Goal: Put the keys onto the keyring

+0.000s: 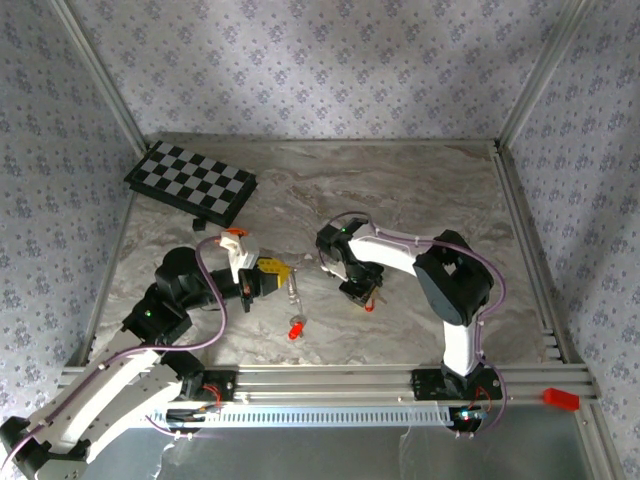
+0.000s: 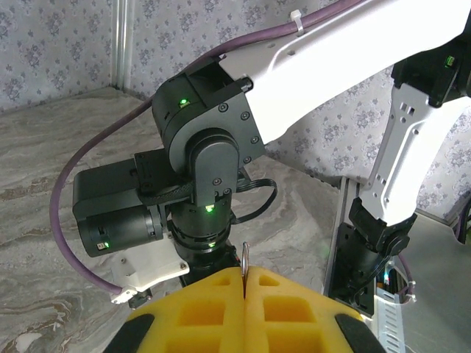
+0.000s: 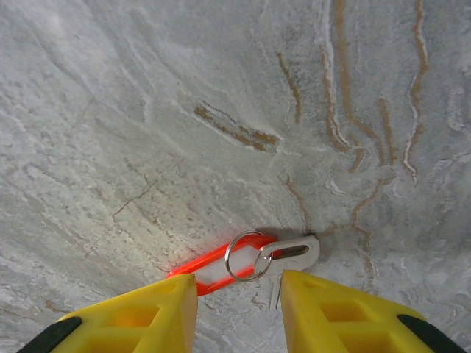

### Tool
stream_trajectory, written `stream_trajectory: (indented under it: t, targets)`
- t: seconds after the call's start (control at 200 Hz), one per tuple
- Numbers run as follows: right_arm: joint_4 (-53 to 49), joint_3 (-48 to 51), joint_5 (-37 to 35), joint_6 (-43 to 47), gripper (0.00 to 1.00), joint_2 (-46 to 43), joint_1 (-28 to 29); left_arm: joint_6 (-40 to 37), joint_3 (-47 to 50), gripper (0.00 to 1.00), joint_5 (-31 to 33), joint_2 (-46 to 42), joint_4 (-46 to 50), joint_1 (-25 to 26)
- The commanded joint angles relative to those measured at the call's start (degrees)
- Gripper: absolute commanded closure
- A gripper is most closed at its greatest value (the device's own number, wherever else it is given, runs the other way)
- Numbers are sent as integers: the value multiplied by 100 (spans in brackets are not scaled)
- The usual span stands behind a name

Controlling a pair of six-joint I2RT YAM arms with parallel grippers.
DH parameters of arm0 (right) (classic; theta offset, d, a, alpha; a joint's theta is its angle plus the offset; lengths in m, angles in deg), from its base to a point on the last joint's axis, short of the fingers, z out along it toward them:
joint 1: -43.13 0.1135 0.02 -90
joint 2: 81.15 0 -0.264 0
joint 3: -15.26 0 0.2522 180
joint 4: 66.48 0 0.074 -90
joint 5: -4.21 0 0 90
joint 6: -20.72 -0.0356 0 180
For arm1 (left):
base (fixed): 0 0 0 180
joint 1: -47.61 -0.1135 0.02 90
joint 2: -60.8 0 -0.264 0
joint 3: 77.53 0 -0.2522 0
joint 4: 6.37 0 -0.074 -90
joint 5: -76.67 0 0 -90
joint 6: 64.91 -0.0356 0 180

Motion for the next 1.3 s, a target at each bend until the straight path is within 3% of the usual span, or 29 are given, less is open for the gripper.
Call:
stream_trajectory:
  t: [0.0, 0.56, 0.96, 1.294]
  targets:
    - [-103, -100, -174, 135, 64, 155, 54, 20, -40, 100, 17, -66, -123, -34]
    - [5, -137, -393, 170, 73, 271, 98, 27, -19, 100, 65, -88, -133, -39]
    - [-46, -205, -373, 135, 89, 220, 122, 36, -12, 100, 73, -92, -158, -31]
    - [216, -59, 432, -138, 100, -201, -38, 36, -13, 100, 72, -118, -156, -38]
